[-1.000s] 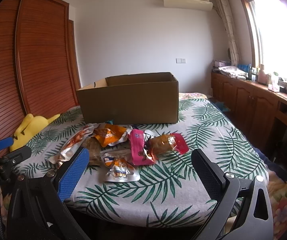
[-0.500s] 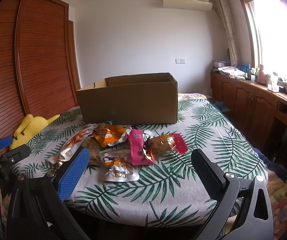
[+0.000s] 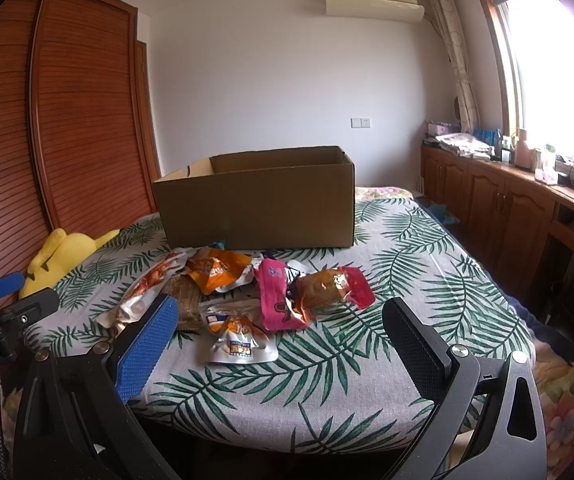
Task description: Organize snacks
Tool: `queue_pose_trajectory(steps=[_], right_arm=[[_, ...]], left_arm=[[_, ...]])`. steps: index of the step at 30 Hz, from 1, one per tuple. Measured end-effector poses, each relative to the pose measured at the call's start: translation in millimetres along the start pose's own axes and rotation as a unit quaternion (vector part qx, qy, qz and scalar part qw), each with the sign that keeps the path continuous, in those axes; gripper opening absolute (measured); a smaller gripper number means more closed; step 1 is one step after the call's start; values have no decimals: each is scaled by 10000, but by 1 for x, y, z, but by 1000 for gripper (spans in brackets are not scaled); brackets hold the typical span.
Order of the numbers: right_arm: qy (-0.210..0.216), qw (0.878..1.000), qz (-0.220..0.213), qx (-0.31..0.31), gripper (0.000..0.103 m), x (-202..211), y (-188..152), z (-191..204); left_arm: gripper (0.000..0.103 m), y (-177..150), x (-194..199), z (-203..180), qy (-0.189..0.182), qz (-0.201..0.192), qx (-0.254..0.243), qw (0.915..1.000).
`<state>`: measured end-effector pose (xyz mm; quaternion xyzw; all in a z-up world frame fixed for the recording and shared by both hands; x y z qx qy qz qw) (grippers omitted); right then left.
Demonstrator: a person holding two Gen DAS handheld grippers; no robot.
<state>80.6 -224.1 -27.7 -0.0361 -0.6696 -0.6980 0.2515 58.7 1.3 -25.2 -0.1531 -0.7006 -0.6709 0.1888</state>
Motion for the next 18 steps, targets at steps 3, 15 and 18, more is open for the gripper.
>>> queue_pose_trajectory(steps=[3,15,18], right_arm=[[3,10000,-1,0,103,0,0,0],[-39,10000,-22,54,103,0,1,-1],[-50,10000,-12,49,103,0,0,-2]], left_arm=[[103,0,0,0,-2,0,3,10000],[103,1,0,1,1,10,-4,10000],[103,1,0,1,4,30,-7,10000]])
Point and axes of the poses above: each gripper's, at about its wrist camera, not at the fingertips, and x roughly against the way its jaws point, z to its left, y to its top, the point moved 7 cm from there along -x, roughly the way its jaws point, and after that the axes turned 2 degrees about y, right-handed, at the moved point
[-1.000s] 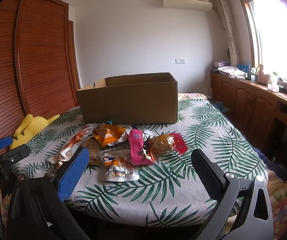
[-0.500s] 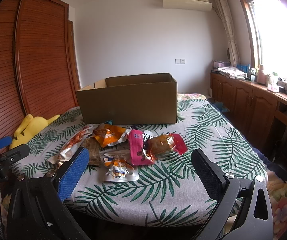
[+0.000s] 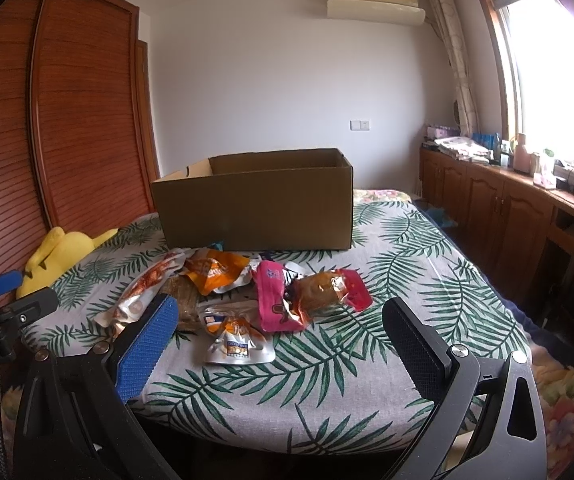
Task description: Organize snacks
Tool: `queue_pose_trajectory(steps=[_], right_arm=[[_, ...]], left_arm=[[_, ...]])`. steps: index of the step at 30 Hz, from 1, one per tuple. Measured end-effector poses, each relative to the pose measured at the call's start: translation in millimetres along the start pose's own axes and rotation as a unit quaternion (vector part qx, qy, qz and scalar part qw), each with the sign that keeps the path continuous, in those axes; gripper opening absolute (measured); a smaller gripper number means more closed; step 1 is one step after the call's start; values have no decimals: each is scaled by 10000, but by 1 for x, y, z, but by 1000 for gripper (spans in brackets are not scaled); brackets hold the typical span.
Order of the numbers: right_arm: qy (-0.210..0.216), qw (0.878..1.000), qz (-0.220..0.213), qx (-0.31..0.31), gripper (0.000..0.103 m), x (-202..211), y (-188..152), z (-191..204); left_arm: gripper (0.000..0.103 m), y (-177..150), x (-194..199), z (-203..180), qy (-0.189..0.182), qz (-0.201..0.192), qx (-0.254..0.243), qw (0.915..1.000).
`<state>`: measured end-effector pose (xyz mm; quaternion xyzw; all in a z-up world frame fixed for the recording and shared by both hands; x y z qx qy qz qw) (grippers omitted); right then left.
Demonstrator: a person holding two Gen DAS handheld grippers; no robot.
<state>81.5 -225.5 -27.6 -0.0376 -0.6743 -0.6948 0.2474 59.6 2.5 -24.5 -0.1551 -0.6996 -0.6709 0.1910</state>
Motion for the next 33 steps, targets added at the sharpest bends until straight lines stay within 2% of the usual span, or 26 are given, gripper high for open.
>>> queue_pose_trajectory(steps=[9,22,28,33], right_arm=[[-58,10000,77,14,103,-3,-5,-4],[11,9983,532,233,103,-32,-28,-23],[127,9973,659,295,103,-42,-28,-24],[239,9966,703,349,103,-44,-26,-20]], left_arm=[[103,-6,-8,0,9,112,-12,9999],[103,-30,-50,-5,-138,683,45,9976],[100,-35,-73,-16,-457,1032,26,9936],[97,-33,-80,-25,-612,1175,-231,9909]])
Point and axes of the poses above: each gripper's, at about its wrist camera, not at the fingertips, and x roughly against the way its jaws point, z to its left, y to its top, the point moved 7 cm from there along -x, roughly the way its jaws point, and after that the axes turned 2 degrees about y, right-handed, at the moved point
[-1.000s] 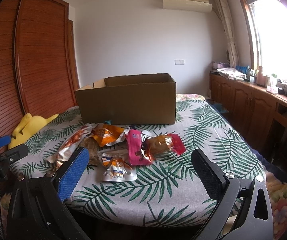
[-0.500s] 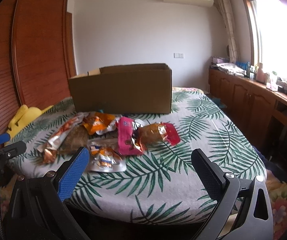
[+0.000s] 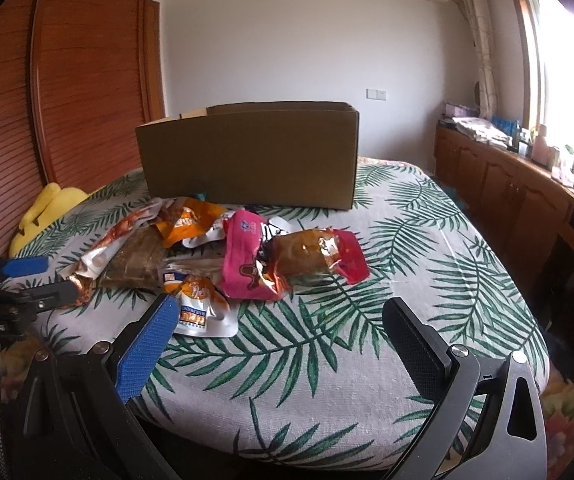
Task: Organize snacks
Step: 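Lower the left tool onto a small brown-orange snack packet and grasp it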
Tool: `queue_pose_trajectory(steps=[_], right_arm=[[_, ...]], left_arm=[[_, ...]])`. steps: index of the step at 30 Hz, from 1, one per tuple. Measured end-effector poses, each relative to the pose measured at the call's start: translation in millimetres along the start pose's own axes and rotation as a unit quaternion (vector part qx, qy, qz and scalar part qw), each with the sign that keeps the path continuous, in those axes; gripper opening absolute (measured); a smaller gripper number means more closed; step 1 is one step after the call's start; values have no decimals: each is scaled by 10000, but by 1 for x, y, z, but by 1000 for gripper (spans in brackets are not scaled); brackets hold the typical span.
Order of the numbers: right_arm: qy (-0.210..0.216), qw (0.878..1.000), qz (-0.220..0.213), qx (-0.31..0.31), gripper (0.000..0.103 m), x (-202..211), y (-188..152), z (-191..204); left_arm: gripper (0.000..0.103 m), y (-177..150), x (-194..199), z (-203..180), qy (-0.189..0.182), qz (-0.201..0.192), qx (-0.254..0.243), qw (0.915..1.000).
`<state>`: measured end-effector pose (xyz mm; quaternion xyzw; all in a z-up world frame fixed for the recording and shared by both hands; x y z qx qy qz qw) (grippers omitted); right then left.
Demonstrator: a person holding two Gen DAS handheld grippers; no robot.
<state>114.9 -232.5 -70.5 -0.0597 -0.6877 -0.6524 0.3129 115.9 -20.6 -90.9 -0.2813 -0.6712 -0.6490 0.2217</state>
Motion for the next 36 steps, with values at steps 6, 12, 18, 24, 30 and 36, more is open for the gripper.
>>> queue_pose_trajectory(steps=[6,12,18,24,30,36], right_arm=[[46,9999,43,-82,103,-2,-2,0],[40,9999,94,-69,103,-5,-5,0],[34,9998,143,-108,103,-6,-10,-1],[37,9998,198,-68,103,-12,-12,-1],[100,9995,284,-87,103,-24,-7,-6],[192,9991,347,-164,103,-34,7,-18]], left_arm=[[92,-6,-11,-4,-188,275,62,9994],[75,-5,-12,0,-257,160,255,9992],[62,-8,-8,1,-215,23,199,9996],[44,-8,-6,2,-263,-103,207,9994],[35,-3,-1,6,-475,-229,402,9978],[35,-1,1,10,-575,-243,543,9966]])
Point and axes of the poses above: each gripper's, at about its wrist camera, not at the fingertips, and x roughly against the way its jaws point, z to its left, y to its top, the point moved 7 cm from there along -x, roughly the way its jaws point, and after that the axes turned 2 degrees about y, right-handed, at the moved point
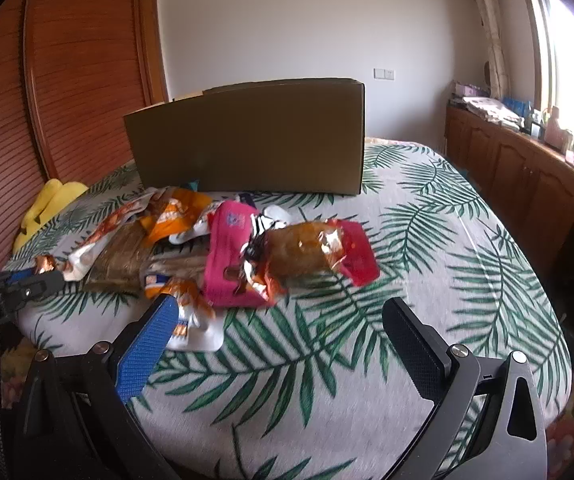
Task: Organize snacks
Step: 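Lower the left tool onto a small brown-orange snack packet and grasp it, then lower the right tool onto the pink-and-orange bread pack and grasp it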
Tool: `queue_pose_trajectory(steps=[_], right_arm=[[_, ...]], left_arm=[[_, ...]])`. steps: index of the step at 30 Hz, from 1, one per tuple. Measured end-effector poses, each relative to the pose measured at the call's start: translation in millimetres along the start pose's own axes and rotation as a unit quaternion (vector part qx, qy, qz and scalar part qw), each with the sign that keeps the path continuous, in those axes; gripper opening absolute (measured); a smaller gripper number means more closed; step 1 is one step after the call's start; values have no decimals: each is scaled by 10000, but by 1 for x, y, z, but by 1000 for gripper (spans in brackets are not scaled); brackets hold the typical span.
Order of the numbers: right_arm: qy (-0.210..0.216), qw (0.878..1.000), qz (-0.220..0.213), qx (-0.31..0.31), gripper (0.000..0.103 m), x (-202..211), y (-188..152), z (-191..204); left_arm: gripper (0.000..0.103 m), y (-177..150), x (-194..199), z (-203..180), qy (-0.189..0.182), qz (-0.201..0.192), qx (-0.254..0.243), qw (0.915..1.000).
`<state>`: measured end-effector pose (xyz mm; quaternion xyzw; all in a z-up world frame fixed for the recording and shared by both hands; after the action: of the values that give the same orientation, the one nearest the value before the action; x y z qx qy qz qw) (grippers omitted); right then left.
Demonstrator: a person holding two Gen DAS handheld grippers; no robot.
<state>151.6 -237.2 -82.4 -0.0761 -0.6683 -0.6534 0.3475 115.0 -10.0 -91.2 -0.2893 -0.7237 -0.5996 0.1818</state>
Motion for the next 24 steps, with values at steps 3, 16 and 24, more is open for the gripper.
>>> queue_pose_trajectory(steps=[3,16,24], right_arm=[[84,9998,76,-139,103,-7,9,-8],[552,9936,486,-854,96,-21,20,-19],[898,9867,866,-1047,90,-37,14,-14]], left_arm=[[35,1,2,-1,-77,-8,39,10000],[35,16,23,-13,-249,-262,-61,9993],[36,24,28,-13,-256,-370,-55,9990]])
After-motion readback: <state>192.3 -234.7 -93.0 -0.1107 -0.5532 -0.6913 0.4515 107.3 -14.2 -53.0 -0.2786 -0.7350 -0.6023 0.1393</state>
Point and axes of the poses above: each gripper's, at about its wrist camera, not at the fingertips, and x roughly against the way its jaws point, z to its left, y to its top, the point moved 7 cm from there along -x, roughly the way its jaws point, and after that the axes turned 2 degrees about y, right-handed, at the moved point
